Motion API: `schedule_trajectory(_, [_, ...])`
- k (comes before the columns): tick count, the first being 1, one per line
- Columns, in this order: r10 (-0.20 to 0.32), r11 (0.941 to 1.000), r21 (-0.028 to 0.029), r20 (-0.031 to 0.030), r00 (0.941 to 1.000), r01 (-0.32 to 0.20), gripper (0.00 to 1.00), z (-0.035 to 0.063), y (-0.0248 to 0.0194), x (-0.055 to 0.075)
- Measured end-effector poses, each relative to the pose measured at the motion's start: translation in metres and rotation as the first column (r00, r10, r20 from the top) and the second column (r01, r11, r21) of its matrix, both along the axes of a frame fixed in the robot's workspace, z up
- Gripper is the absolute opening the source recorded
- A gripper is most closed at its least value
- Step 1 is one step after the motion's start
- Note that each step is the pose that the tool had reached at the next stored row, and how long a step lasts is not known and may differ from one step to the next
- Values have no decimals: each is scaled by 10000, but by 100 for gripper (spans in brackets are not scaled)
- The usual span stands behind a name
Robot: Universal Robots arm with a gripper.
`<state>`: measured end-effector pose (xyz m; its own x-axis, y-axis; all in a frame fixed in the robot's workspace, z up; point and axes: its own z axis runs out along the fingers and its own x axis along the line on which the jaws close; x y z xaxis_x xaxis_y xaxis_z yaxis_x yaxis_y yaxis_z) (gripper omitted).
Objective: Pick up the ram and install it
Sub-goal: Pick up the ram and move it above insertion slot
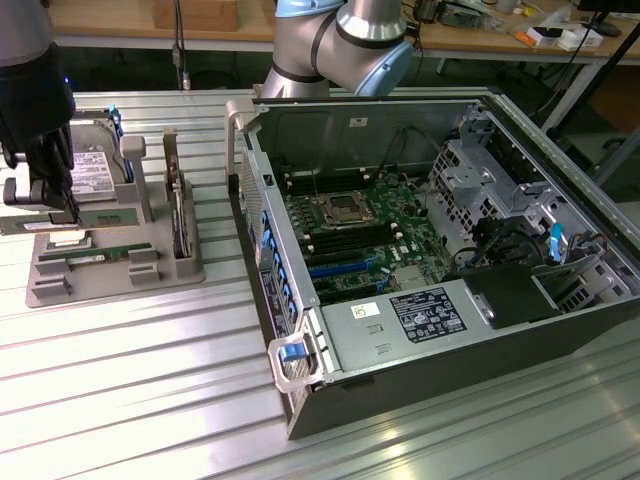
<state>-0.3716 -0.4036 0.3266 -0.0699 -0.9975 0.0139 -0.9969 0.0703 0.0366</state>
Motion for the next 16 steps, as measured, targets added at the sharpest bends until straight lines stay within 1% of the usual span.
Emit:
schedule_trajectory(3, [1, 10000, -24, 0, 10000, -1, 13, 59, 0, 0])
schedule_trajectory(8, [0, 10000, -48, 0, 10000, 0, 13, 147, 0, 0])
schedule_trajectory(12, [0, 10000, -66, 0, 10000, 0, 13, 270, 0, 0])
schedule_trajectory(16, [0, 10000, -75, 0, 10000, 0, 13, 326, 0, 0])
